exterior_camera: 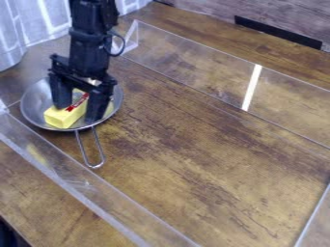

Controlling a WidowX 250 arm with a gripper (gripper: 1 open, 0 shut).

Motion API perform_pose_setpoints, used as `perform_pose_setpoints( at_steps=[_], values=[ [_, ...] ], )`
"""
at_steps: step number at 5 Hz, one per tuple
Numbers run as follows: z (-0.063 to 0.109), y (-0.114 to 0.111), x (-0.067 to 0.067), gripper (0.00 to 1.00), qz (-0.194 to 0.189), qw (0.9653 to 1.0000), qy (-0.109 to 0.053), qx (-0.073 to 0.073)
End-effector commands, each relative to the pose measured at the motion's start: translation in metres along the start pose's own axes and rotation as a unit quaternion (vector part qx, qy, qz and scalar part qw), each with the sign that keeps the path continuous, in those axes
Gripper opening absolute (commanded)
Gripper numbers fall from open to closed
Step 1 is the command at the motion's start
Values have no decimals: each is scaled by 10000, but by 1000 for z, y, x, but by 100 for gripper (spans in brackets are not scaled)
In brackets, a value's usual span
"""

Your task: Remove the yellow object from inside the silver pan and put it on the table

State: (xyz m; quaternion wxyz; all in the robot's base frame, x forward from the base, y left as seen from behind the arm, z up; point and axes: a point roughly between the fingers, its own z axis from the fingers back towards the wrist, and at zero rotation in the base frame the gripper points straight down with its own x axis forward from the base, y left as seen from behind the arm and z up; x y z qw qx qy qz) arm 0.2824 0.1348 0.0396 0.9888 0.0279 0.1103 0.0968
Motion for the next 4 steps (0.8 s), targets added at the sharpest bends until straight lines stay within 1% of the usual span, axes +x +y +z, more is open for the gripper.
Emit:
perform_pose_setpoints(
  at_steps=[1, 2, 4],
  values=[
    [2, 9, 6, 100, 106, 9998, -152, 27],
    [-3, 10, 8, 0, 92, 9999, -143, 23],
    [-3, 7, 12, 0, 22, 9999, -169, 1]
  ],
)
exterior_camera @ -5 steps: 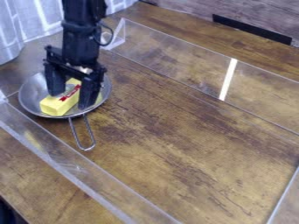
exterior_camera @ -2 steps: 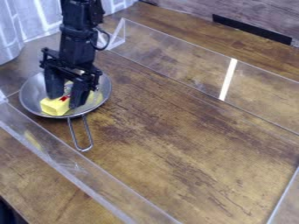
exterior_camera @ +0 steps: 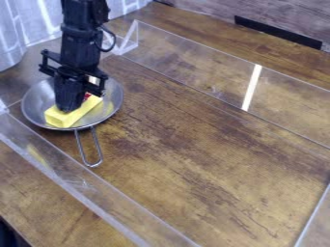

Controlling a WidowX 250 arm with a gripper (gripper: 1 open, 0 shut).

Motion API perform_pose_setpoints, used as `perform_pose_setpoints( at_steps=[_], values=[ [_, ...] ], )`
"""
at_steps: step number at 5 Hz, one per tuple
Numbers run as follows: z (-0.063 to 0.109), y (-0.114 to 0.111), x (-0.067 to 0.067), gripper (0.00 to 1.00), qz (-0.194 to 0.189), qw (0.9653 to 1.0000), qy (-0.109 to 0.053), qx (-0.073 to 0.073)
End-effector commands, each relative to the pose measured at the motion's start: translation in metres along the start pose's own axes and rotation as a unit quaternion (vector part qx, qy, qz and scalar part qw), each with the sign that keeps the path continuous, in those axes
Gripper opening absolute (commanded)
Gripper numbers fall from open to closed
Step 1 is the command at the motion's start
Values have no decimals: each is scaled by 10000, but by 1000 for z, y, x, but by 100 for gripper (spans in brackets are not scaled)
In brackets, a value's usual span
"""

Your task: Remove the yellow object from inside the silver pan and put it on the table

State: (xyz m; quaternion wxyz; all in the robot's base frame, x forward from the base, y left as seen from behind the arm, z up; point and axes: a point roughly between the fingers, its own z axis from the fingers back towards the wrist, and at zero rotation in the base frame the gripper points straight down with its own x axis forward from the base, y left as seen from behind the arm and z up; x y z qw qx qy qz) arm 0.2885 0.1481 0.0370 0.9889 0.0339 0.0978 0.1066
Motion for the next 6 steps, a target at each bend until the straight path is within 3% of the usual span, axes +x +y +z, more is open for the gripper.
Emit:
perform_pose_setpoints(
  at_steps=[1, 6],
  values=[
    [-1, -7, 5, 0, -116, 9999, -70, -51],
    [6, -18, 15, 0, -265, 9993, -229, -130]
  ],
)
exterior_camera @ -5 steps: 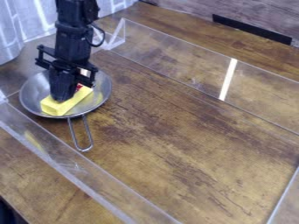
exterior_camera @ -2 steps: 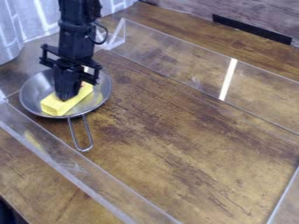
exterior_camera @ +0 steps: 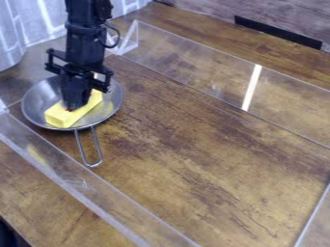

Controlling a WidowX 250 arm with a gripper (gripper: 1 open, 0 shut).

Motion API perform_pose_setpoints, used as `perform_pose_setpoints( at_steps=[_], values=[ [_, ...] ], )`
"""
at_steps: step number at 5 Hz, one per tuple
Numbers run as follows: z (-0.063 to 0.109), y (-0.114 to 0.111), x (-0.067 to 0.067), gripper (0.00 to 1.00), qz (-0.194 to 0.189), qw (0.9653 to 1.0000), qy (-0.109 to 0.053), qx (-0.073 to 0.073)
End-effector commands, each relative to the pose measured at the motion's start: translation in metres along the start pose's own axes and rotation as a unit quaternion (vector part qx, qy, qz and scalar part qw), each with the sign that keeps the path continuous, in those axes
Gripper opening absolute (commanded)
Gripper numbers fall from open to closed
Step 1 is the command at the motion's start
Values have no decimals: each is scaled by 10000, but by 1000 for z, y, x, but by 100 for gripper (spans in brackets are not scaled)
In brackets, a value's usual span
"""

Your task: Remove the yellow object from inside the silver pan and put it on the table

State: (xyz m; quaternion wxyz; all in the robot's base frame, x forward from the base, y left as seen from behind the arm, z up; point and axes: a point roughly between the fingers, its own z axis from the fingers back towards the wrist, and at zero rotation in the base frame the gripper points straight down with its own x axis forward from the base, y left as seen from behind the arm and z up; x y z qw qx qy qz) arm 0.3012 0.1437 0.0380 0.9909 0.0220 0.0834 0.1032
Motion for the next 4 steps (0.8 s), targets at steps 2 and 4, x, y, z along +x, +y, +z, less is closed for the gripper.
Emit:
perform_pose_setpoints(
  at_steps=[2, 4],
  values=[
    [8, -14, 6, 0, -274, 9995, -144, 1],
    [17, -16, 8, 0, -306, 9993, -200, 38]
  ],
)
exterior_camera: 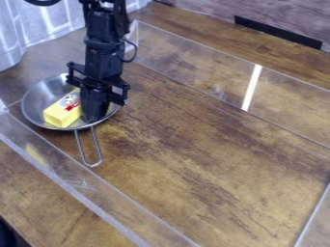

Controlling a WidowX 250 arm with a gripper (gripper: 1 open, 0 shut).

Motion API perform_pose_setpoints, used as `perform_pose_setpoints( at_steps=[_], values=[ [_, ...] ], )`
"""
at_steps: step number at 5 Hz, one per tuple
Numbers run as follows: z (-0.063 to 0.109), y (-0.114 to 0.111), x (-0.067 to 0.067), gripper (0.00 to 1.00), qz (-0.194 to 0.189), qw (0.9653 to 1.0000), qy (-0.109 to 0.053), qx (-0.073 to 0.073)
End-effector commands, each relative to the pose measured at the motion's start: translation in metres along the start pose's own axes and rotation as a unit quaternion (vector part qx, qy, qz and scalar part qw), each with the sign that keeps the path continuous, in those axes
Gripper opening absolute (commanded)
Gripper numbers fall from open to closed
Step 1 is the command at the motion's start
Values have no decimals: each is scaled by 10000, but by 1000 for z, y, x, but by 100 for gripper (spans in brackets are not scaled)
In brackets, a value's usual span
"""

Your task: Remove the yellow object from inside the silver pan and put it on the table

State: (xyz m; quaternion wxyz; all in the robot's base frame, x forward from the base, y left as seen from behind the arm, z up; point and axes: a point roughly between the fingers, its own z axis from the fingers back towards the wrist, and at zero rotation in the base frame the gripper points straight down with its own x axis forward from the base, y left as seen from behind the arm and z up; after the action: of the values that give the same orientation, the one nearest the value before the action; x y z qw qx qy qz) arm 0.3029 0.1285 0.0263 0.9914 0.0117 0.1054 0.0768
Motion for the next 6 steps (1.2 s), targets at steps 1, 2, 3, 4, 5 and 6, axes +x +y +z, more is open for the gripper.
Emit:
perform_pose_setpoints(
  at_steps=[1, 2, 3, 4, 5, 6],
  values=[
    [34, -1, 7, 0, -45, 9989, -451, 131],
    [39, -2, 7, 0, -60, 9987, -489, 160],
    [43, -3, 8, 0, -76, 9984, -525, 183],
    [49, -1, 7, 100, -62, 9985, -538, 121],
    [57, 2, 5, 100, -48, 9984, -563, 60],
    [60, 5, 4, 100, -12, 9984, -569, 28]
  ],
)
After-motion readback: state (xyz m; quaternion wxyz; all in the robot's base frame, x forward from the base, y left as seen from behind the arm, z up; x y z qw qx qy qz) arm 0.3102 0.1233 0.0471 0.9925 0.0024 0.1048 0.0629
